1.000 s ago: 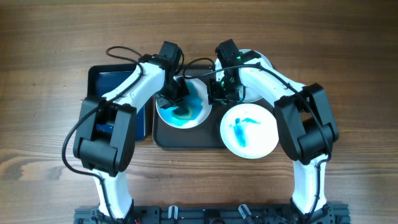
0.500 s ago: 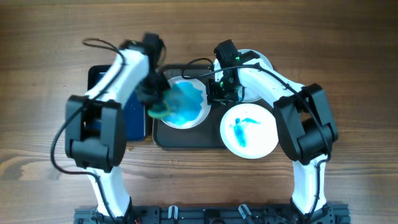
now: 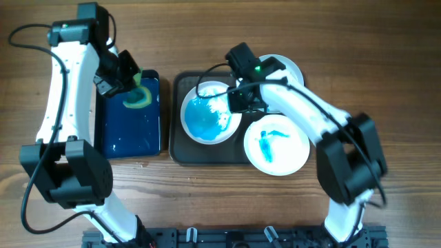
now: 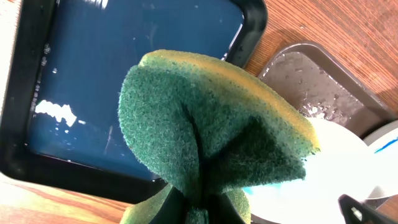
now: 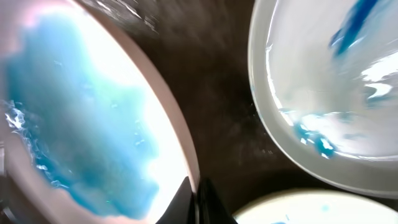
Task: Clean dirty plates on tray and stack at the side
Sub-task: 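Lift the cleaned plate with the right gripper and place it right of the tray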
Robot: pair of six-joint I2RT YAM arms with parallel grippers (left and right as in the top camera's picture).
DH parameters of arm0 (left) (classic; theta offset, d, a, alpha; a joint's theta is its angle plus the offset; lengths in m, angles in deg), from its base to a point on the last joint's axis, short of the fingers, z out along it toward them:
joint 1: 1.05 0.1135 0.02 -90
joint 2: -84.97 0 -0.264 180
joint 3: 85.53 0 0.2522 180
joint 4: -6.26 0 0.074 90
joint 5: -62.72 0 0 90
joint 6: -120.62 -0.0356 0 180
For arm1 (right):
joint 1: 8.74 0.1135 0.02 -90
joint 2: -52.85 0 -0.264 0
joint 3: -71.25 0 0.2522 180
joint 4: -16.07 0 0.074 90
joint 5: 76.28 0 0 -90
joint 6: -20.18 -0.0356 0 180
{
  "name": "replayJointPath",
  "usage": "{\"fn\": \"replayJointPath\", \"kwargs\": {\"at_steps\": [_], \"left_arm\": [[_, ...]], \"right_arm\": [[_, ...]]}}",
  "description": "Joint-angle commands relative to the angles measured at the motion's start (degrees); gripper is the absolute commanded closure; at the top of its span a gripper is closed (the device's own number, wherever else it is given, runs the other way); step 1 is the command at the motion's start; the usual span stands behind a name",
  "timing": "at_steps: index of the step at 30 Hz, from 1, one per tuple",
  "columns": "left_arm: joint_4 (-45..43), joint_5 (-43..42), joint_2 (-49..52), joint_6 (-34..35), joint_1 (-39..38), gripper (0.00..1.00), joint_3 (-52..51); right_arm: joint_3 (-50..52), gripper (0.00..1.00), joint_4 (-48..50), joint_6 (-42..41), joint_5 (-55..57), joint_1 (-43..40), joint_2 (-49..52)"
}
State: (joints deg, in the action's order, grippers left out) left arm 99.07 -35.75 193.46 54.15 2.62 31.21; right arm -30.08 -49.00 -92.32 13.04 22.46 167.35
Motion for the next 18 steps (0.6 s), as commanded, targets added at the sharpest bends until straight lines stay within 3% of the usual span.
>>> {"fn": "replayJointPath", "kwargs": {"at_steps": [1,18], "left_arm": [[0.2,-1.4,-0.9,-3.8,0.4,0.96,0.8],[-0.6,-2.4,-0.9,-3.8,0.4,0.96,0.8]], "right_arm": [[-0.9,0.96,-1.3,-0.8,23.1,7.0,-9.9],[-0.9,0.96,-5.7,-1.4,83.7,29.3,-13.8]]}}
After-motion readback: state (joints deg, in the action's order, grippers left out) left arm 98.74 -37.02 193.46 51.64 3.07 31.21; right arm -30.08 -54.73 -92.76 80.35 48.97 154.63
